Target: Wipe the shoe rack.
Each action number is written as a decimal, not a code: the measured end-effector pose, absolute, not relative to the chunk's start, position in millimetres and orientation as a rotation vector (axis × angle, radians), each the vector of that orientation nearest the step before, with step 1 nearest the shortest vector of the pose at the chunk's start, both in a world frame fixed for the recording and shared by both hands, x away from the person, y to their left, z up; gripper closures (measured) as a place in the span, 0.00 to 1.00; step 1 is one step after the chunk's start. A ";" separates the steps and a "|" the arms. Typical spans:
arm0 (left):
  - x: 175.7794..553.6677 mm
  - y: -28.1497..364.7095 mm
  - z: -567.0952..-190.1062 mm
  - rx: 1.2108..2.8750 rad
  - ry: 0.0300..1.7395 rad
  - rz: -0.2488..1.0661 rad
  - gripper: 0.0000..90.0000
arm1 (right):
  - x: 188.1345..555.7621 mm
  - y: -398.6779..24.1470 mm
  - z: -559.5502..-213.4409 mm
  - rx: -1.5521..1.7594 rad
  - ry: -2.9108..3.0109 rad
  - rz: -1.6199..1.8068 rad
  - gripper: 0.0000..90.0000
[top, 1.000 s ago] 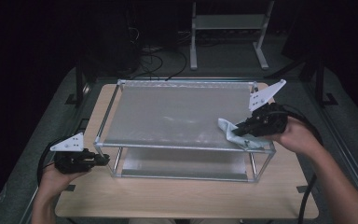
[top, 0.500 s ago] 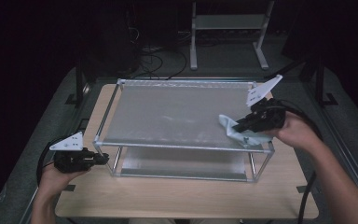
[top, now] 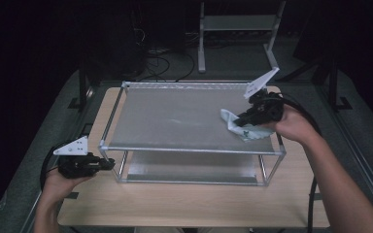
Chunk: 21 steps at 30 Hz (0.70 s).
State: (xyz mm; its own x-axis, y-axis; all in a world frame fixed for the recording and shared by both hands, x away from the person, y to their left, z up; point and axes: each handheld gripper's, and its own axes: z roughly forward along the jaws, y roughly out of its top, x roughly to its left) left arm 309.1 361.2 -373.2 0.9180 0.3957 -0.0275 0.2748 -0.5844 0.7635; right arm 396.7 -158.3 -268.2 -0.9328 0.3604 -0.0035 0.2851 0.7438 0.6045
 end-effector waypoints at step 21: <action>311.4 345.1 -372.1 2.255 0.404 0.148 0.90 | 434.6 -0.6 -267.1 0.241 2.910 0.987 0.92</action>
State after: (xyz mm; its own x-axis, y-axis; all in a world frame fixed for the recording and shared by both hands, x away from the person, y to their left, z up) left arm 311.4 345.1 -372.1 0.9416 0.3358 -0.0262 0.2390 -0.6113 0.7545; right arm 434.6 -0.6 -267.1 -0.9861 0.1663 -0.0056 0.1286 0.7830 0.6086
